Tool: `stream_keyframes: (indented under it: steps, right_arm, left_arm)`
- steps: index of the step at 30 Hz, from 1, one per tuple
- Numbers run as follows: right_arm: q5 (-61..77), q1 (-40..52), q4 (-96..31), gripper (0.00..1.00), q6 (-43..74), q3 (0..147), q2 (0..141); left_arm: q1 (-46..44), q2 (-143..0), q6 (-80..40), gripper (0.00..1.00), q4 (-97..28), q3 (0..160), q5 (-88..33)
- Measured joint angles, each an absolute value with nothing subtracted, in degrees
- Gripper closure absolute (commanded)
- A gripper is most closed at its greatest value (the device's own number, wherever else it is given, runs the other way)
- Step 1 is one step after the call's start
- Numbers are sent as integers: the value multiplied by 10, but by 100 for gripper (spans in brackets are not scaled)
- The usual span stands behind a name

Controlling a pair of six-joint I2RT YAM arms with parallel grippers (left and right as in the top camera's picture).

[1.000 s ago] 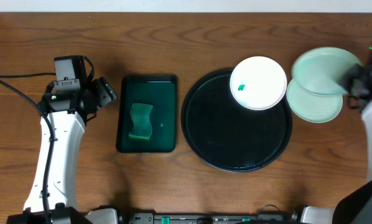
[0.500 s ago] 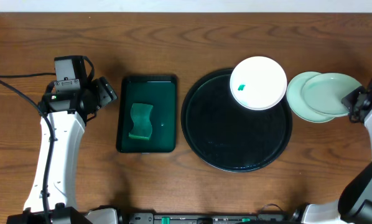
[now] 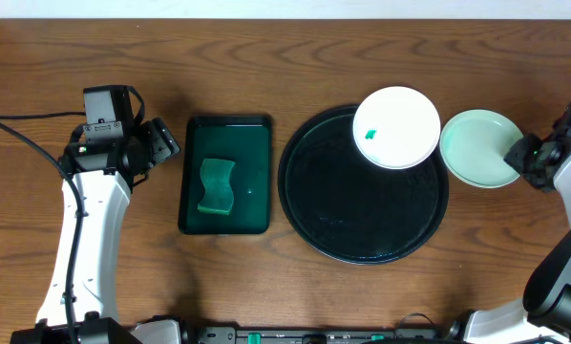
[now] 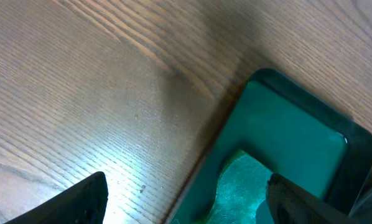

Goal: Clean dirty plates on tray and stack at the side
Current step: 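Carry the pale green plate right and set it on the right side, then grasp the rim of the stained white plate with the right gripper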

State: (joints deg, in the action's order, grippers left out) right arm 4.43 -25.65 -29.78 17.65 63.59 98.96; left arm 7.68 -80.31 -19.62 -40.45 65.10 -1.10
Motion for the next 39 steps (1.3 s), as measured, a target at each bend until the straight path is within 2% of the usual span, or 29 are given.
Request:
stream_keyframes:
  steps: [6,8,11,19,29,32,37,39]
  right_arm:
    - [112,-212,-357,48,76,721,989]
    - [123,-180,-364,42,40,746,988]
    - [129,-129,-360,40,-5,759,985]
    - [95,-42,-323,44,-66,759,985]
    - [57,-27,-304,44,-102,759,1040]
    - [53,-27,-304,50,-104,759,1076]
    - [41,-27,-304,81,-108,759,1105]
    - [35,-27,-303,87,-108,759,1105]
  left_arm:
    - [77,-803,-196,18,-404,651,-11]
    - [77,-803,-196,18,-404,651,-11]
    - [77,-803,-196,18,-404,651,-11]
    - [77,-803,-196,18,-404,651,-11]
    - [77,-803,-196,18,-404,651,-11]
    - [77,-803,-196,18,-404,651,-11]
    - [77,-803,-196,18,-404,651,-11]
    - [77,-803,-196,18,-404,651,-11]
